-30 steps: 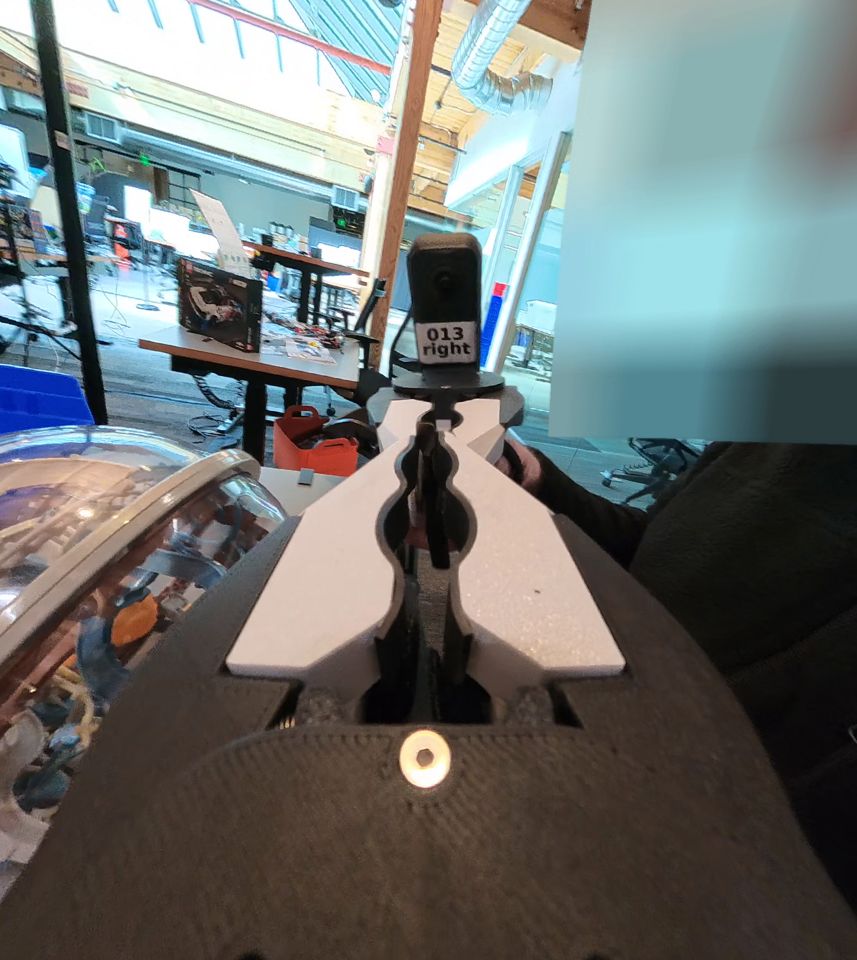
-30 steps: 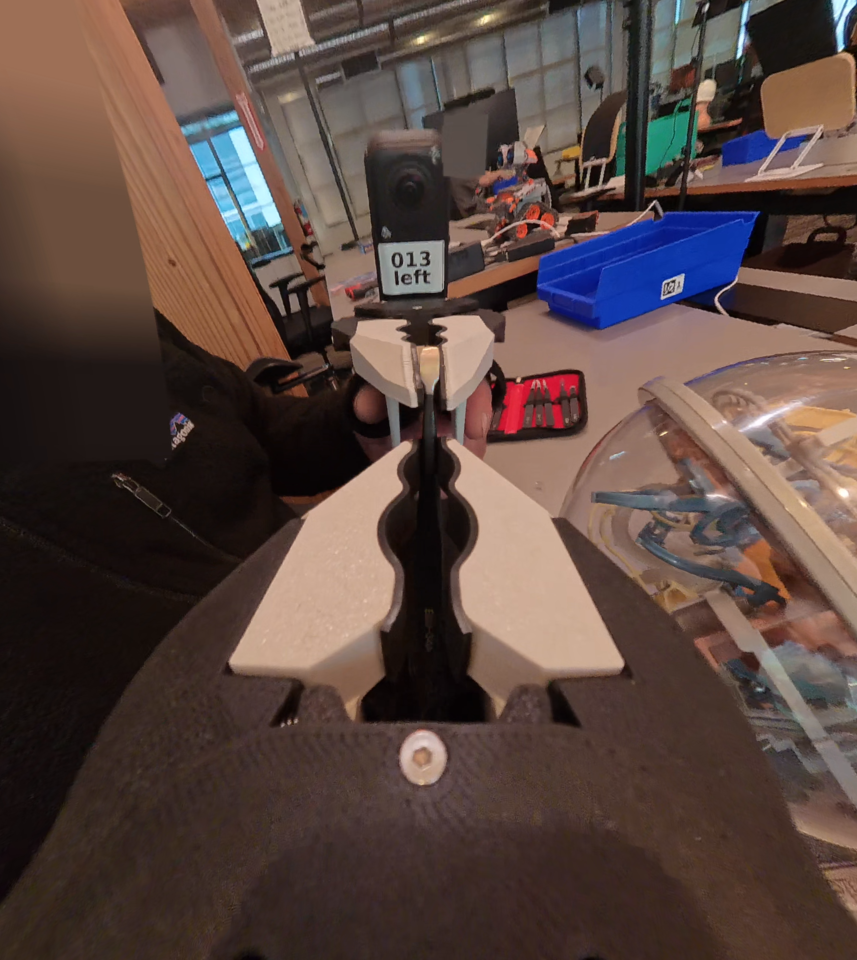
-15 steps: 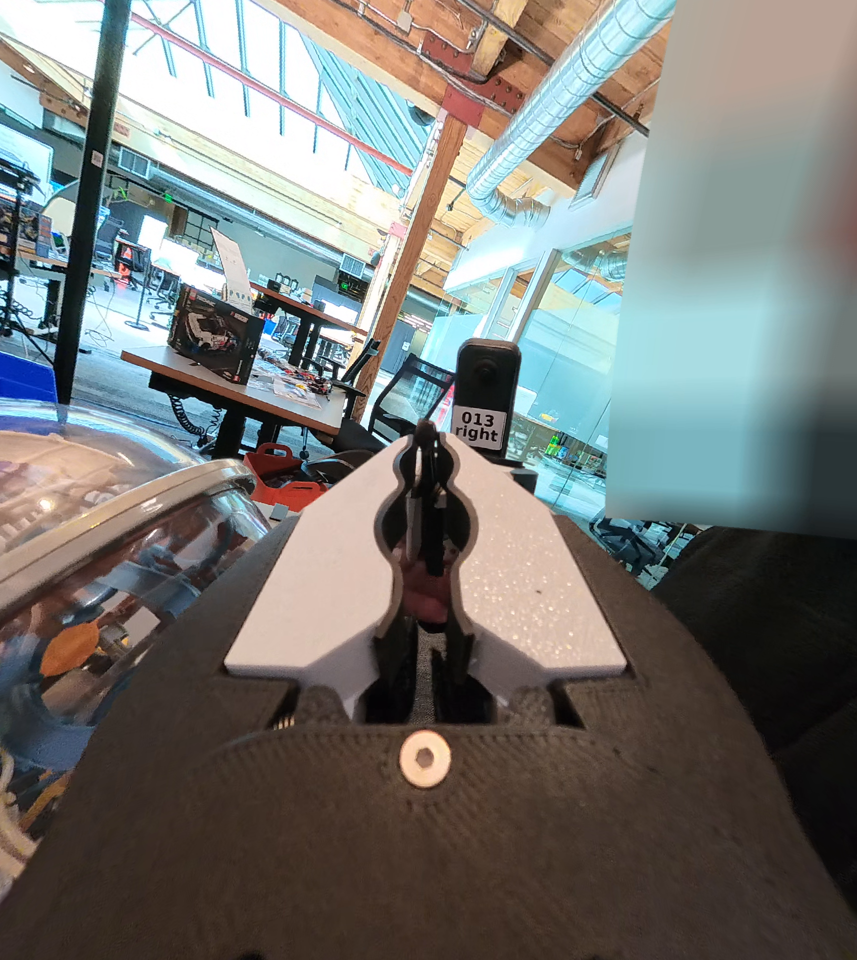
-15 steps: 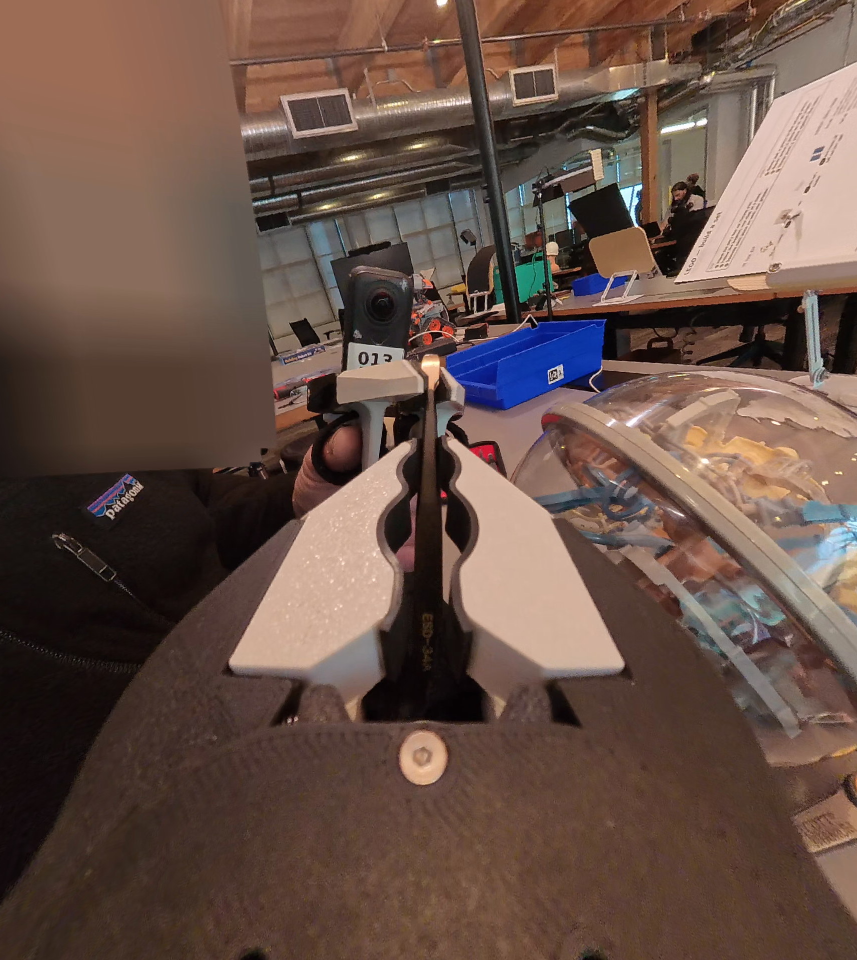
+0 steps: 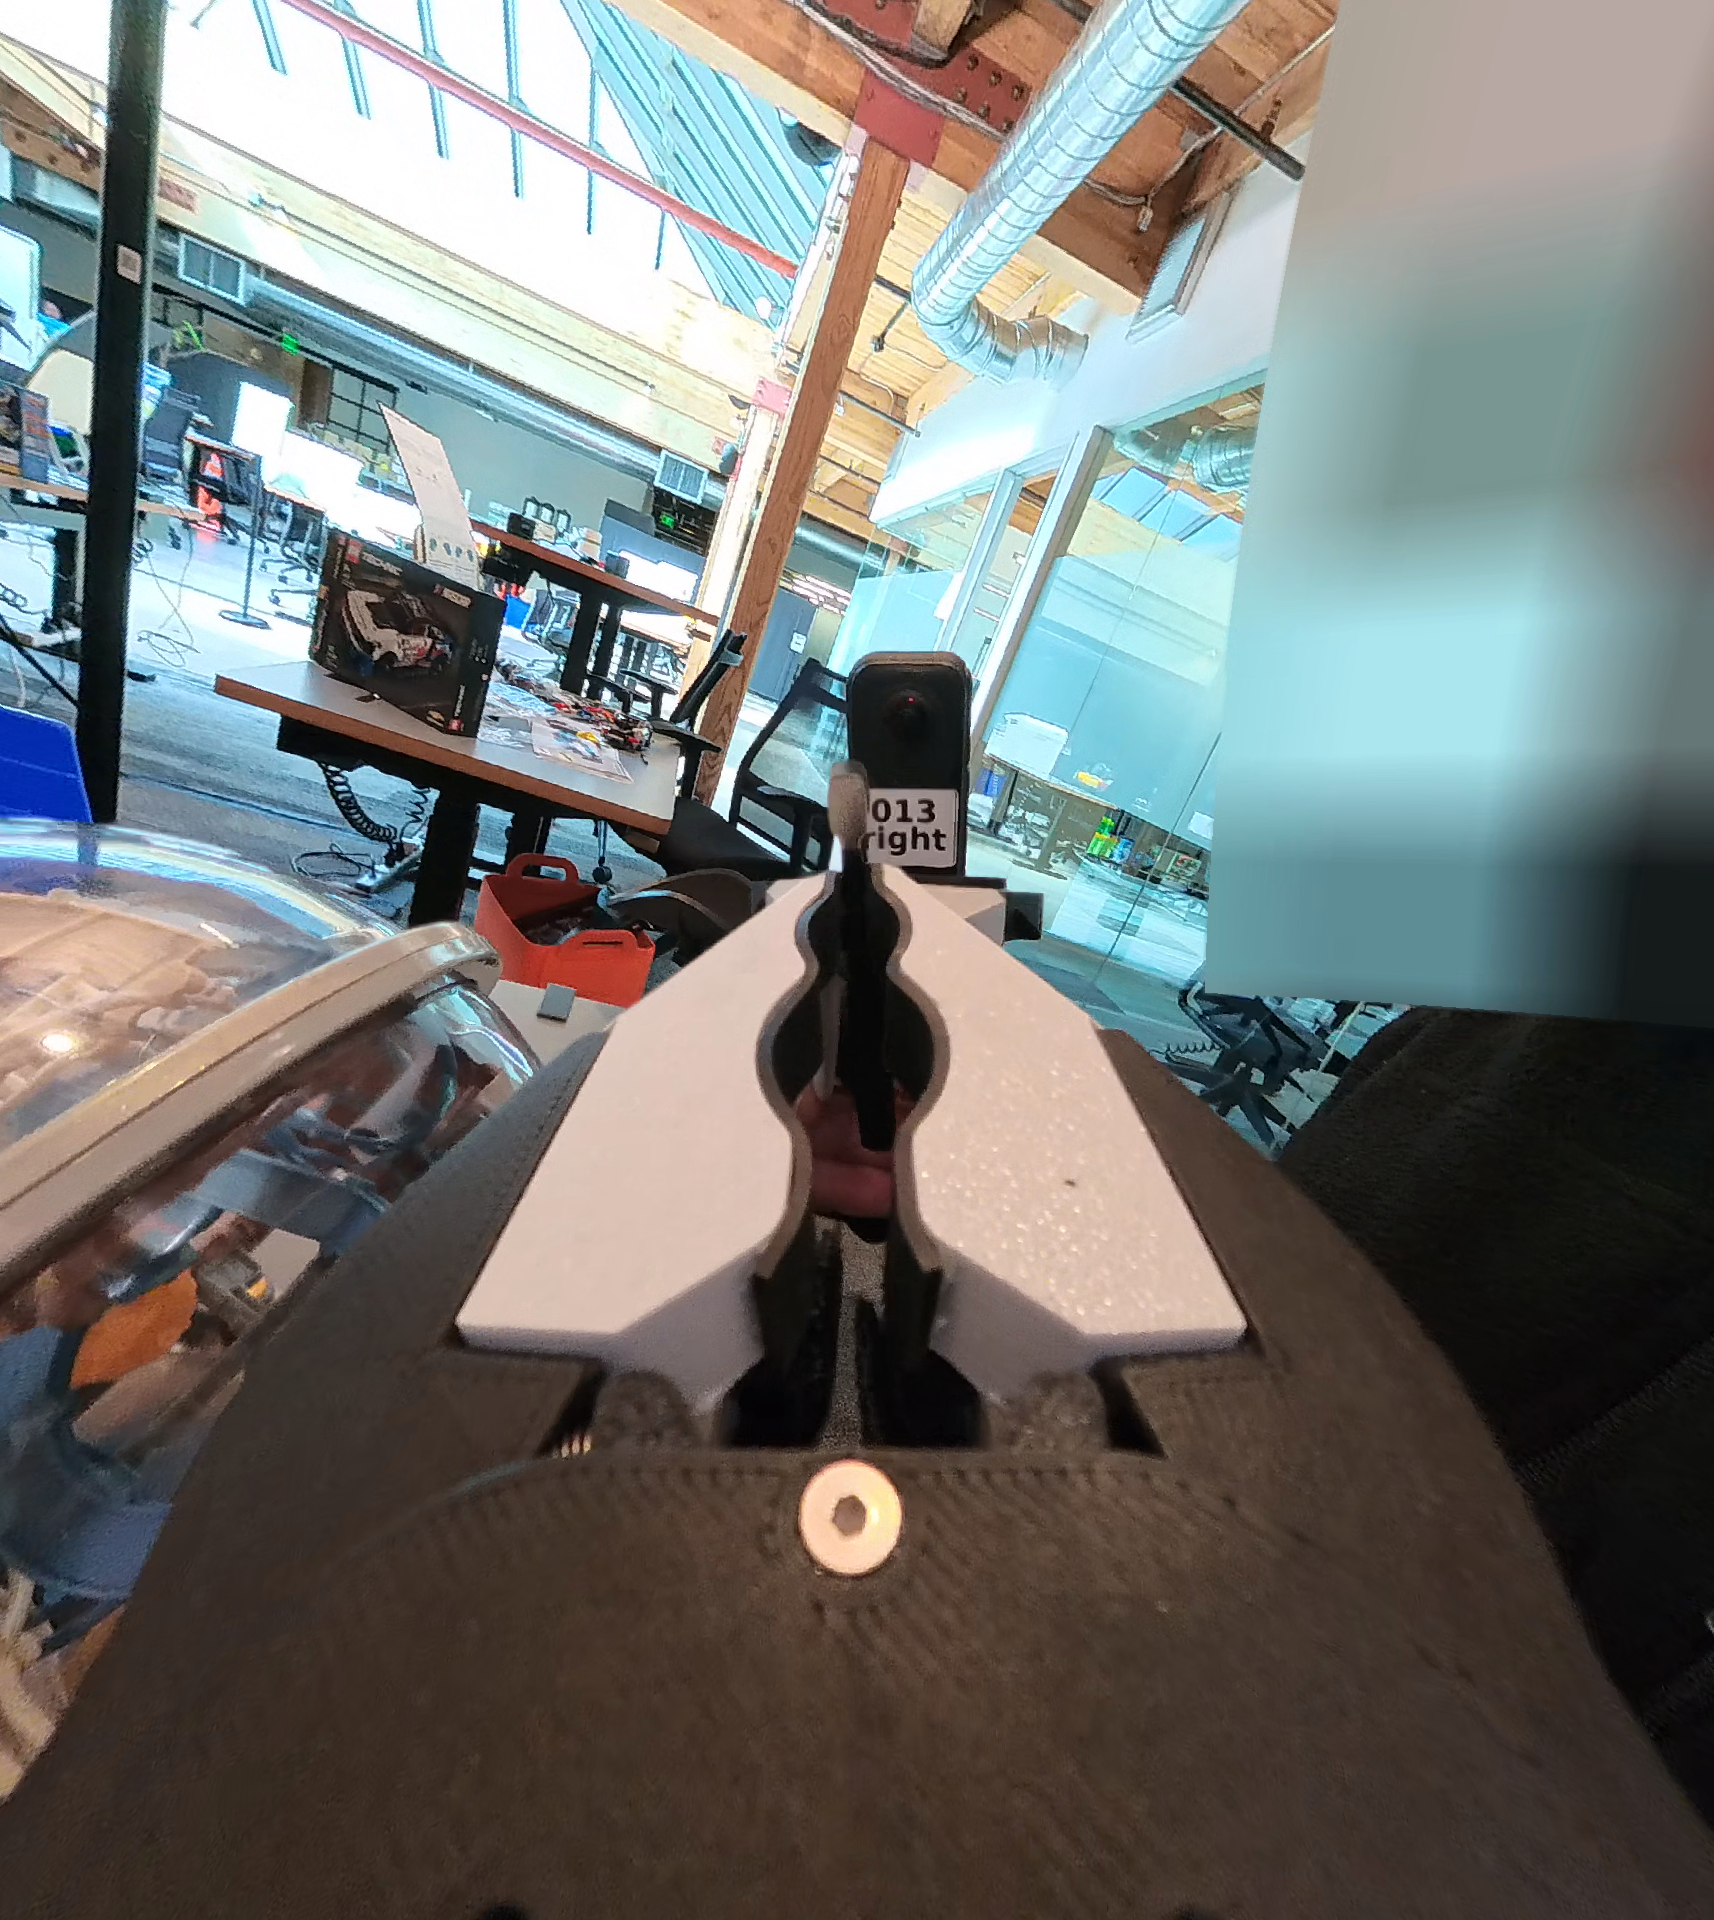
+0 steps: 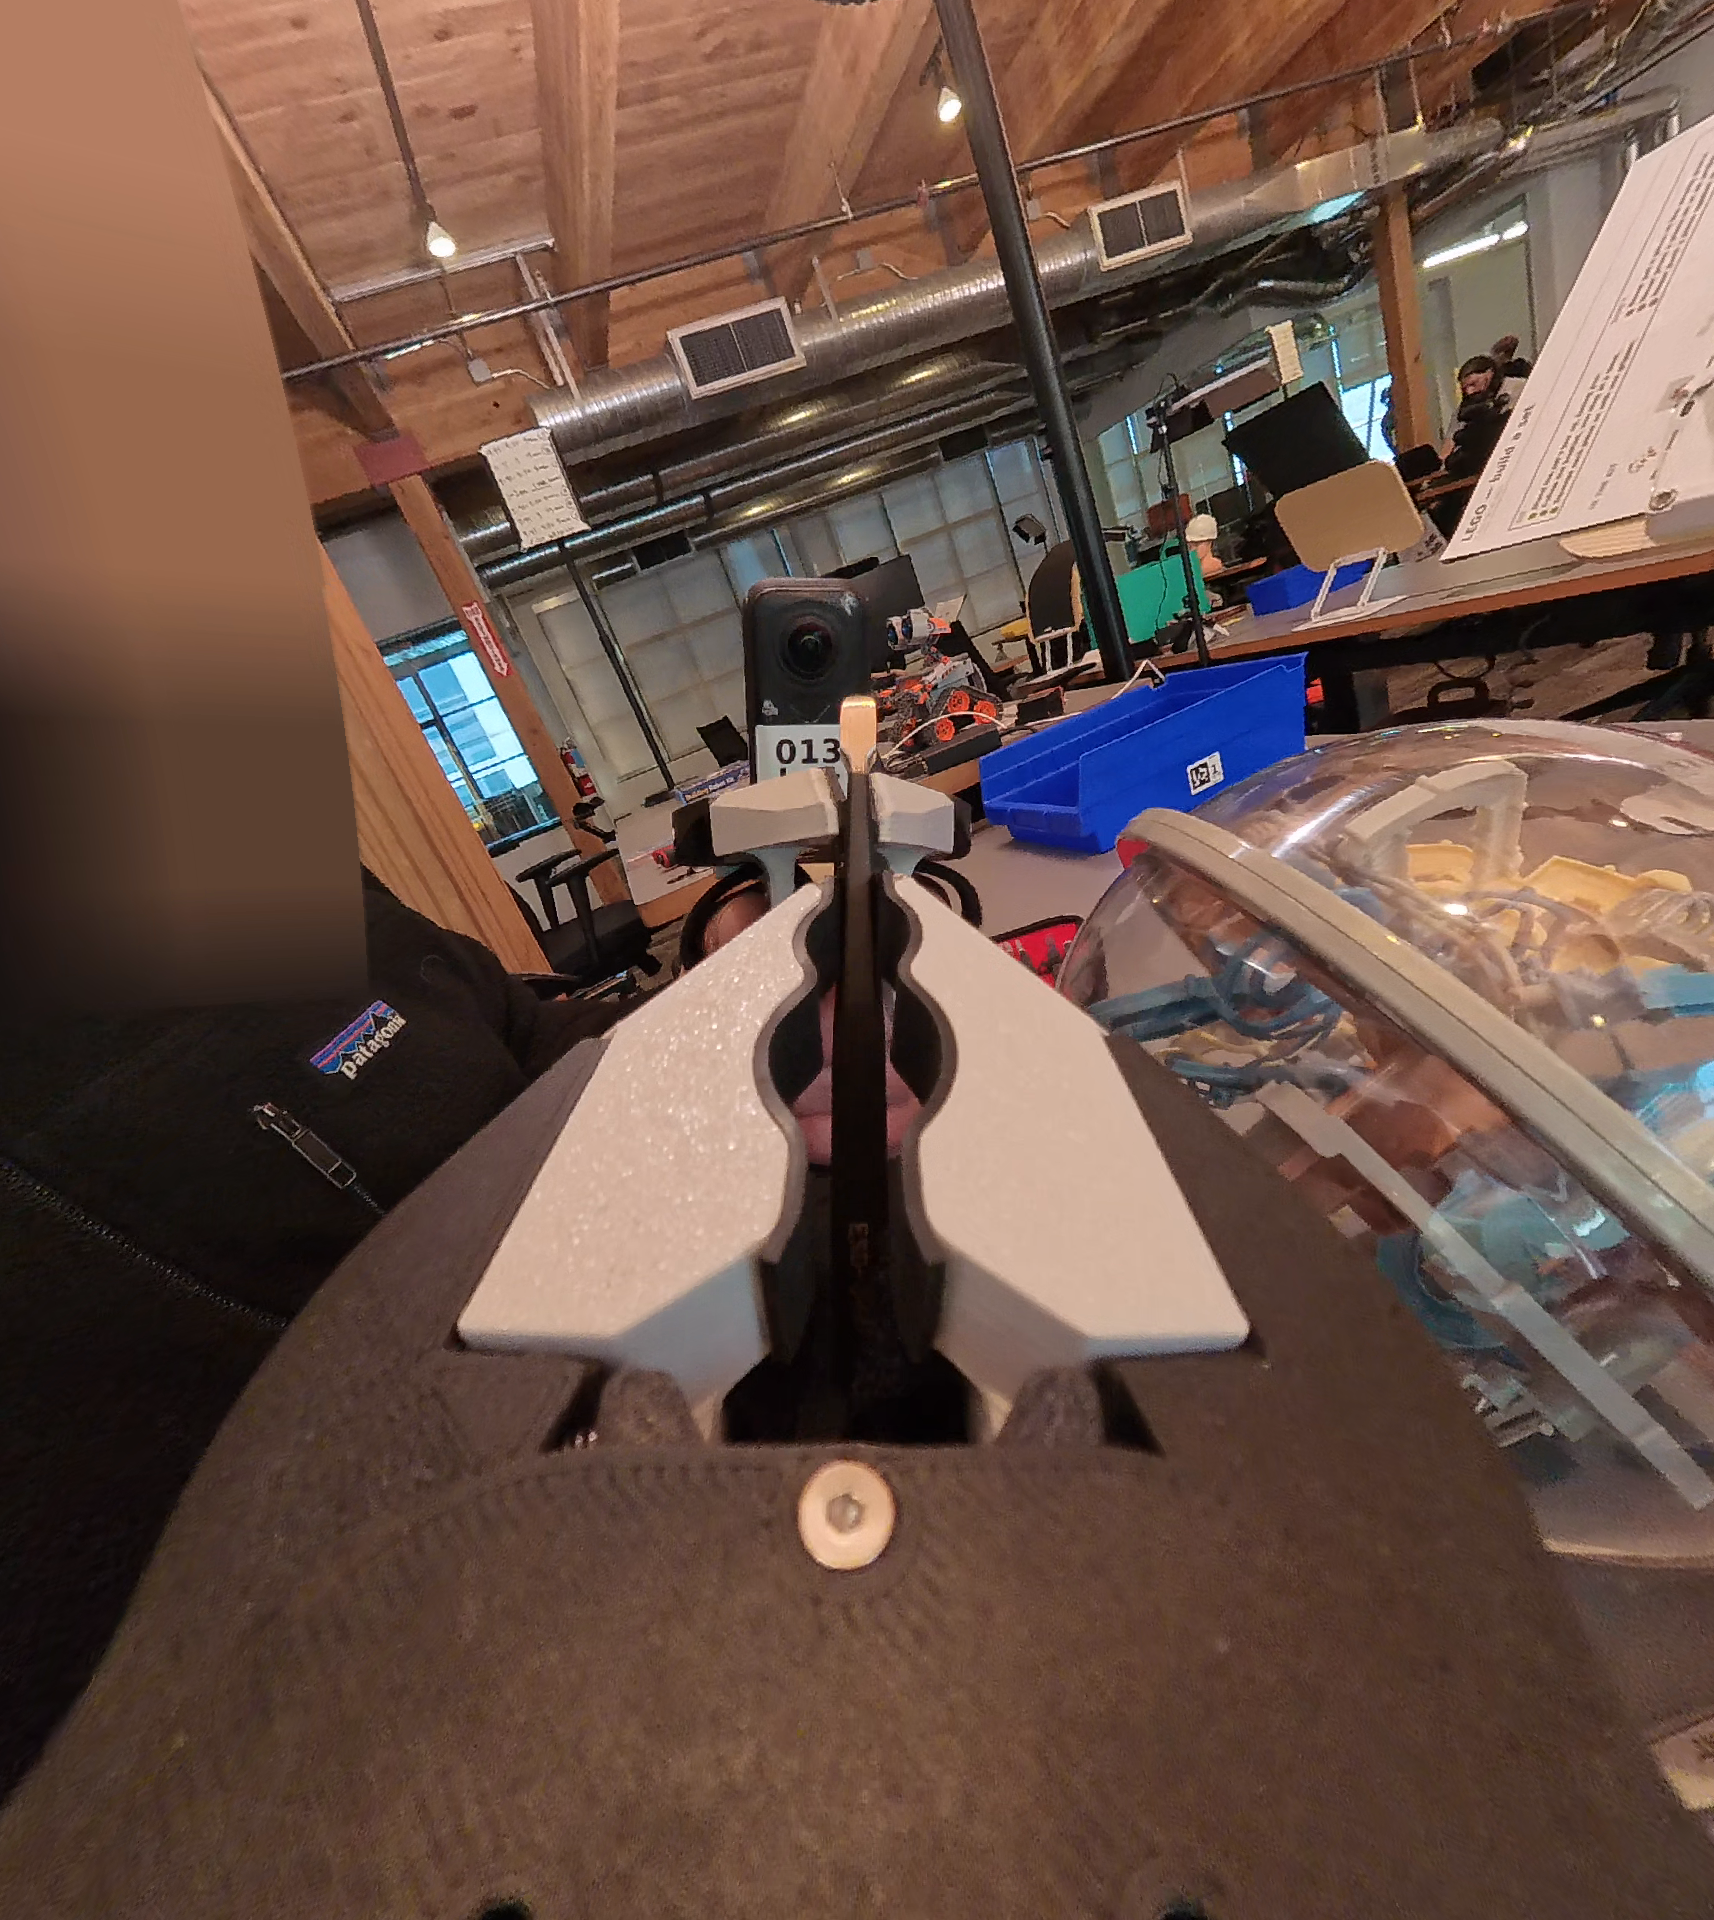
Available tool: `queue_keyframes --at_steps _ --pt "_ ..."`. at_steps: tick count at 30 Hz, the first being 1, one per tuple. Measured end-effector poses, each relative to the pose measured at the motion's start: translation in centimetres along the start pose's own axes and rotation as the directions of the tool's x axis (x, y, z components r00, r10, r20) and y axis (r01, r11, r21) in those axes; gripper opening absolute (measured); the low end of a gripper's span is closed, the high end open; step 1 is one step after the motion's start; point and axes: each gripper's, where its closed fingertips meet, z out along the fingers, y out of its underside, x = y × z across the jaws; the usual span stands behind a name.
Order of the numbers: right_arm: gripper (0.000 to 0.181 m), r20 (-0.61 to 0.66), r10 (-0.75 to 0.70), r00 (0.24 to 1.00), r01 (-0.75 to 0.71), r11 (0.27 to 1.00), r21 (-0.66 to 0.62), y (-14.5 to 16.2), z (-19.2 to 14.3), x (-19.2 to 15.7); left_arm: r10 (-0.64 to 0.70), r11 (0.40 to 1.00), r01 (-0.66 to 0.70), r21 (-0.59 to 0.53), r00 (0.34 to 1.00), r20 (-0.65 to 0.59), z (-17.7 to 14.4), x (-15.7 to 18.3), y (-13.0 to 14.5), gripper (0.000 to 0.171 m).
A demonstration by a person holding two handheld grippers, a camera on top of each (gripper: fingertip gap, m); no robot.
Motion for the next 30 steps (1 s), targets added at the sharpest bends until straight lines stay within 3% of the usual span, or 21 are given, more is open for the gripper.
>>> queue_keyframes --at_steps 4,8,11,13,16,19,20,22,26,28,30 --pt "0.004 -0.021 -0.017 1.000 0.018 0.998 0.057 -0.7 -0.3 0.0 -0.016 0.999 0.015 0.042 1.000 0.018 -0.1 -0.2 -0.3 0.000" --pt "0.011 -0.192 -0.206 0.960 0.217 0.975 0.037 -1.3 -0.6 0.4 -0.062 0.993 0.057 0.102 0.997 0.048 -0.3 -0.6 -0.7 0.000" --pt "0.013 -0.325 -0.444 0.835 0.450 0.891 -0.061 -2.2 -0.8 -0.4 -0.061 0.993 0.049 0.111 0.992 0.110 -0.5 -1.5 -0.8 0.000" --pt "0.010 -0.323 -0.557 0.765 0.546 0.827 -0.134 -2.2 -0.3 -1.7 -0.074 0.992 0.060 0.111 0.989 0.131 -0.5 -1.8 -0.8 0.000" --pt "0.013 -0.368 -0.657 0.658 0.598 0.752 -0.275 -1.5 0.3 -1.1 -0.087 0.990 0.070 0.121 0.985 0.149 -0.3 -1.8 -1.0 0.000" --pt "0.012 -0.417 -0.675 0.609 0.577 0.738 -0.350 -0.8 0.4 0.5 -0.078 0.993 0.062 0.102 0.983 0.167 0.0 -1.9 -0.6 0.000" --pt "0.011 -0.424 -0.674 0.606 0.568 0.739 -0.363 -0.5 0.2 1.1 -0.070 0.994 0.053 0.094 0.980 0.185 -0.1 -2.1 -0.4 0.000" --pt "0.004 -0.435 -0.600 0.671 0.517 0.799 -0.306 0.2 -0.7 1.8 -0.047 0.998 0.036 0.053 0.972 0.228 -0.5 -2.8 0.4 0.000" --pt "0.000 -0.449 -0.452 0.771 0.423 0.890 -0.170 1.2 -4.1 2.8 0.134 0.987 -0.104 -0.123 0.952 0.274 -2.1 -2.6 3.0 0.000" --pt "0.000 -0.457 -0.375 0.807 0.348 0.926 -0.145 1.9 -6.2 3.5 0.223 0.955 -0.154 -0.255 0.937 0.269 -3.1 -2.4 5.4 0.000" --pt "0.000 -0.452 -0.372 0.811 0.323 0.928 -0.185 3.0 -7.7 3.6 0.303 0.885 -0.196 -0.422 0.931 0.202 -3.4 -1.9 8.7 0.003"
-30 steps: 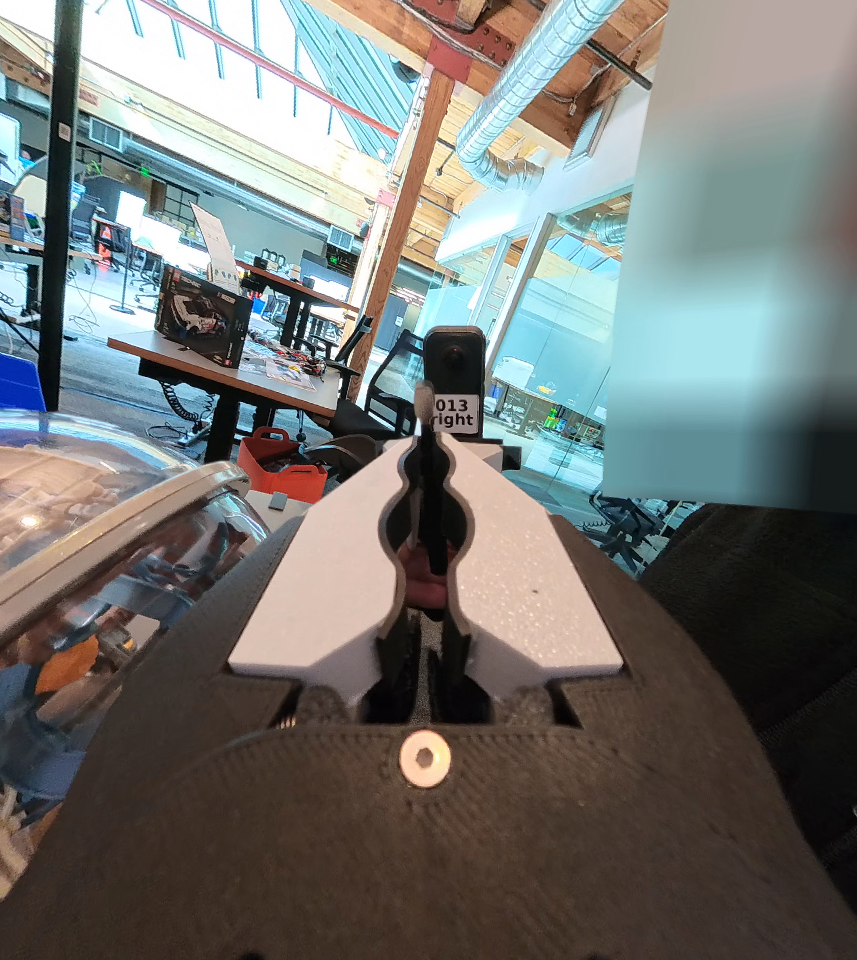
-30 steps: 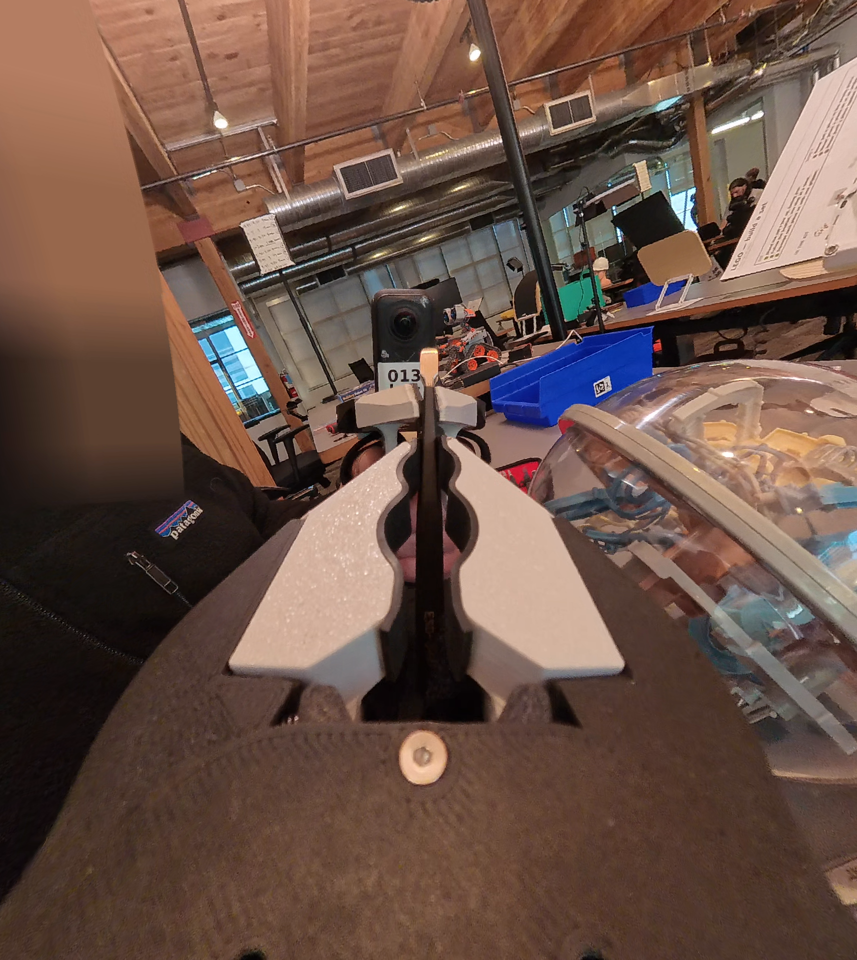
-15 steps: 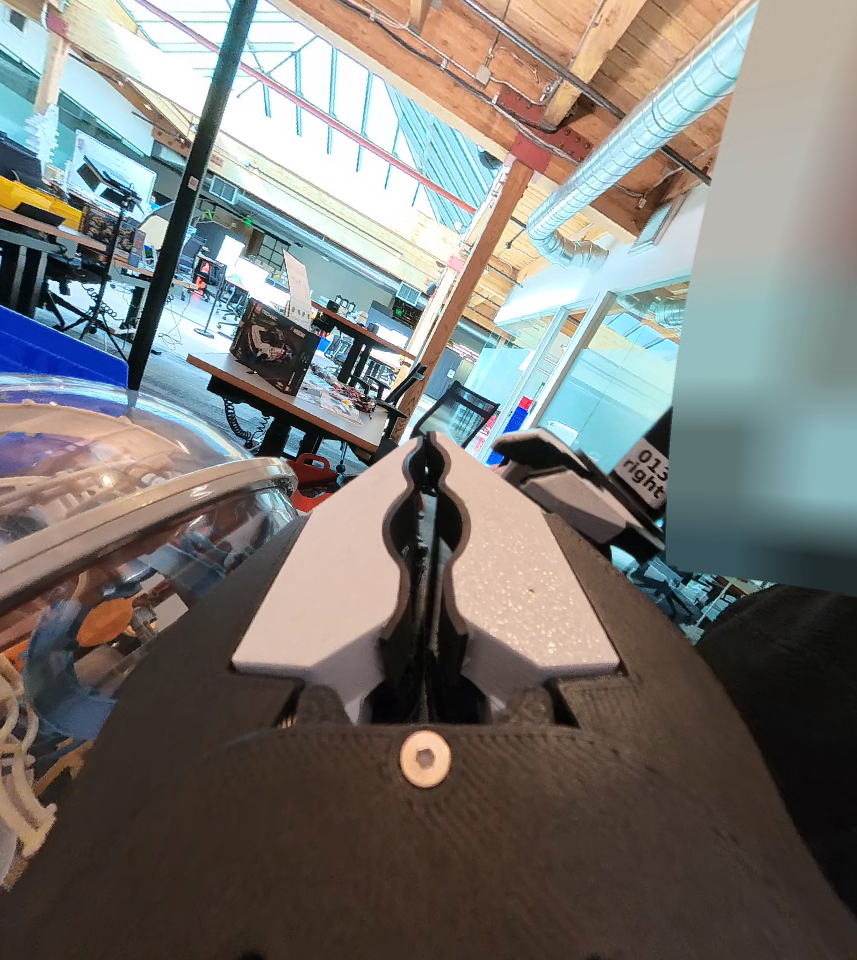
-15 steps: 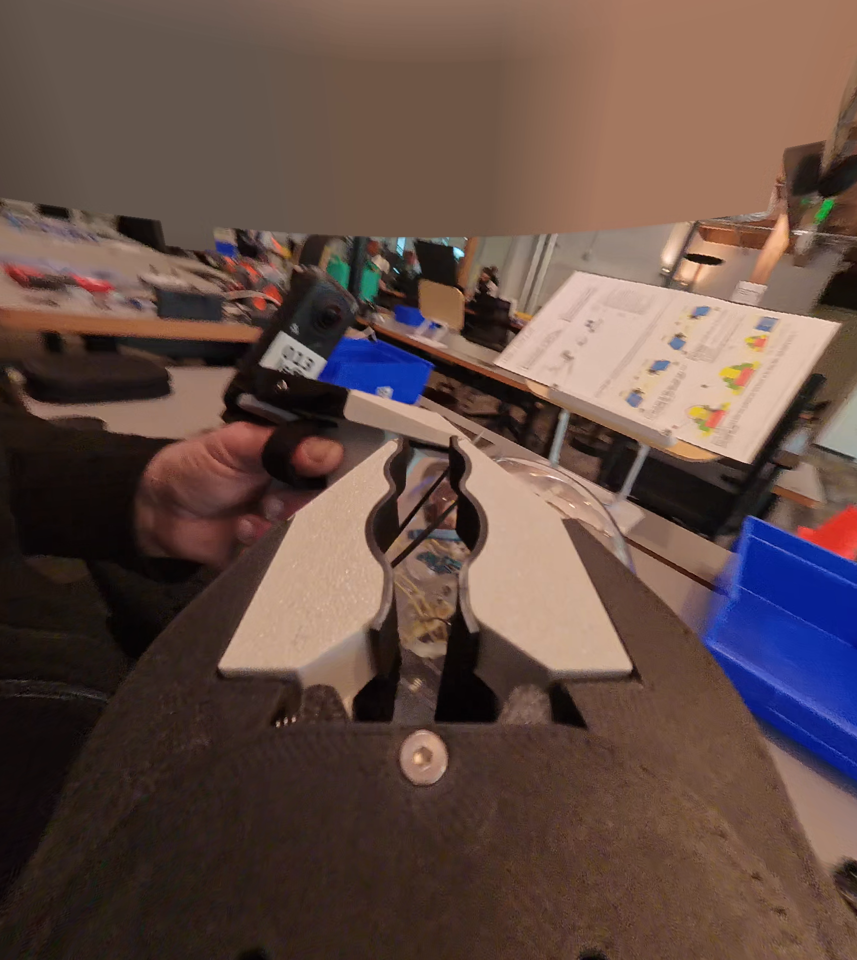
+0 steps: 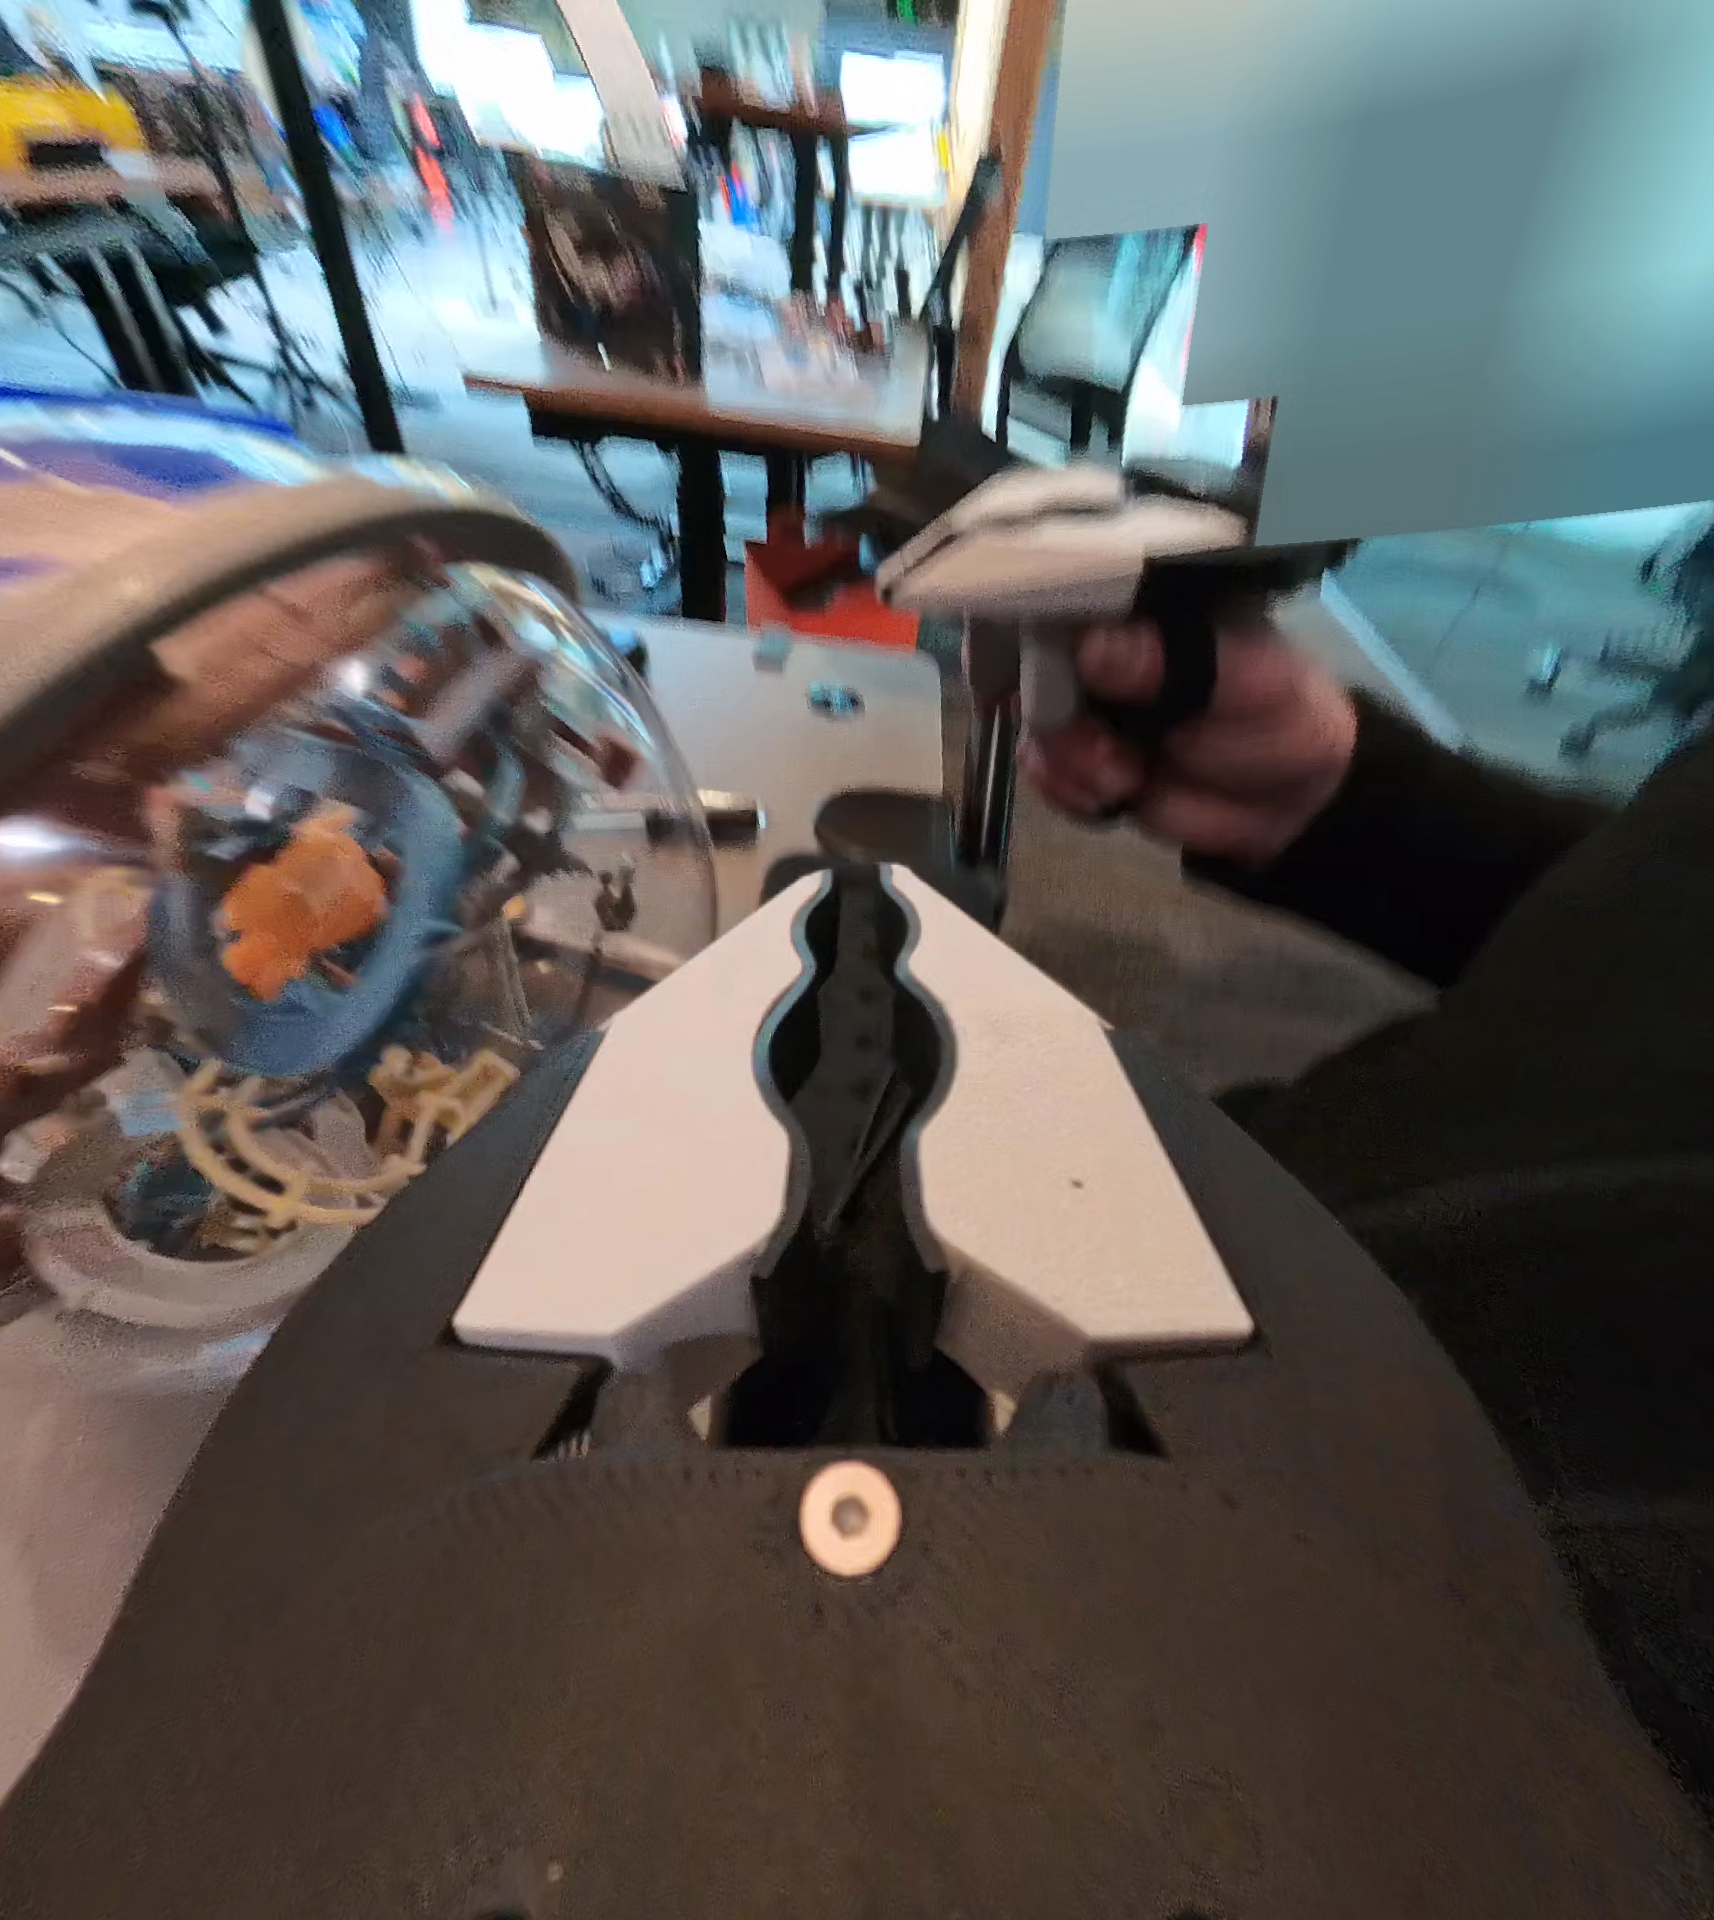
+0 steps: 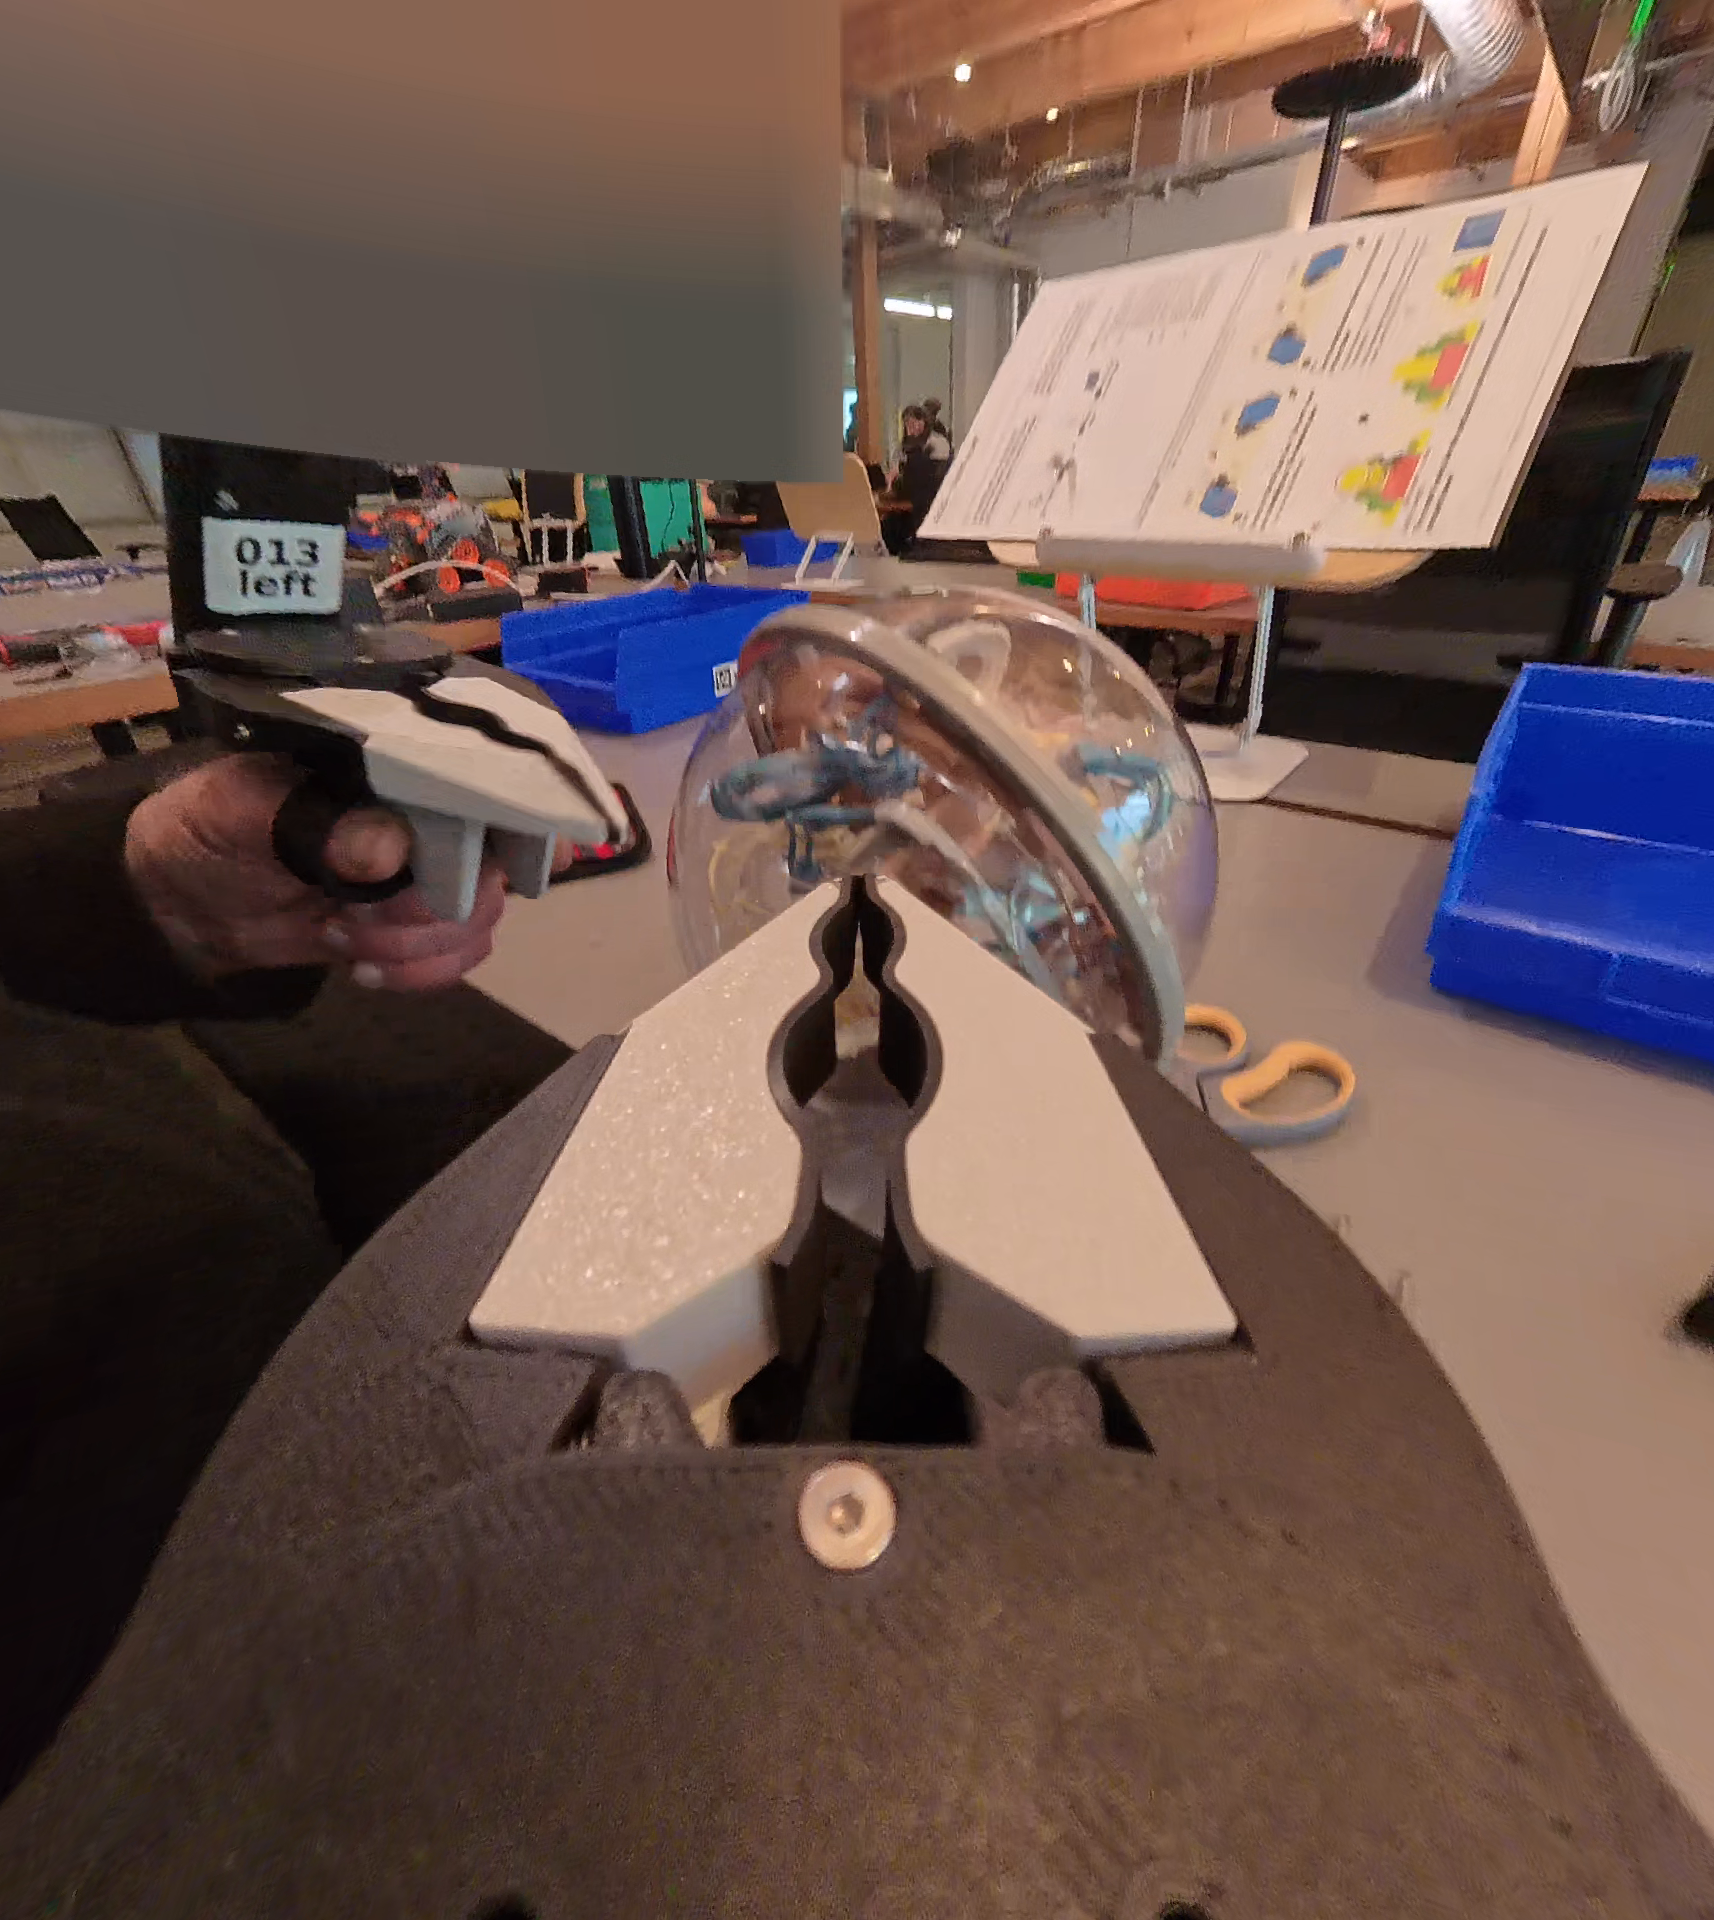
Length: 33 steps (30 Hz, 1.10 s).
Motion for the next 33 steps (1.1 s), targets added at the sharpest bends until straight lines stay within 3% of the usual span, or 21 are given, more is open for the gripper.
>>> queue_keyframes --at_steps 5,10,16,18,20,23,28,31,33 --pt "0.000 -0.008 -0.017 1.000 0.017 0.997 -0.071 1.4 -2.0 0.2 0.216 0.943 -0.235 -0.236 0.971 -0.102 4.1 3.0 5.2 0.020" --pt "0.001 -0.038 -0.023 0.999 0.020 0.996 -0.086 2.1 -3.0 0.1 0.353 0.814 -0.364 -0.453 0.929 -0.113 6.9 2.0 10.6 0.023" --pt "0.002 -0.041 0.007 0.999 -0.011 0.996 -0.093 3.4 -3.8 -0.1 0.346 0.811 -0.324 -0.487 0.937 -0.047 7.4 0.9 10.7 0.004" --pt "0.005 -0.043 0.018 0.999 -0.022 0.996 -0.087 3.3 -4.1 -0.1 0.313 0.858 -0.290 -0.425 0.950 -0.017 7.3 1.1 9.5 0.003" --pt "0.007 -0.055 0.021 0.998 -0.025 0.997 -0.071 3.2 -4.5 0.0 0.193 0.923 -0.182 -0.339 0.981 -0.001 7.1 1.3 7.9 0.004" --pt "0.009 -0.059 0.007 0.998 -0.011 0.998 -0.068 3.4 -4.8 0.0 -0.091 0.990 0.077 -0.119 0.989 -0.116 6.5 2.6 3.7 0.003" --pt "0.011 0.054 0.183 0.982 -0.186 0.981 0.052 2.2 -4.5 -0.6 -0.346 0.917 0.393 0.071 0.870 -0.352 5.2 3.2 -0.9 0.003" --pt "0.015 0.206 0.315 0.927 -0.345 0.929 0.132 0.7 -3.9 -1.3 -0.378 0.871 0.473 0.130 0.816 -0.438 4.8 3.7 -2.4 0.003" --pt "0.016 0.289 0.367 0.884 -0.424 0.891 0.164 -0.2 -3.3 -1.8 -0.378 0.868 0.476 0.144 0.820 -0.430 5.3 3.6 -2.5 0.003"
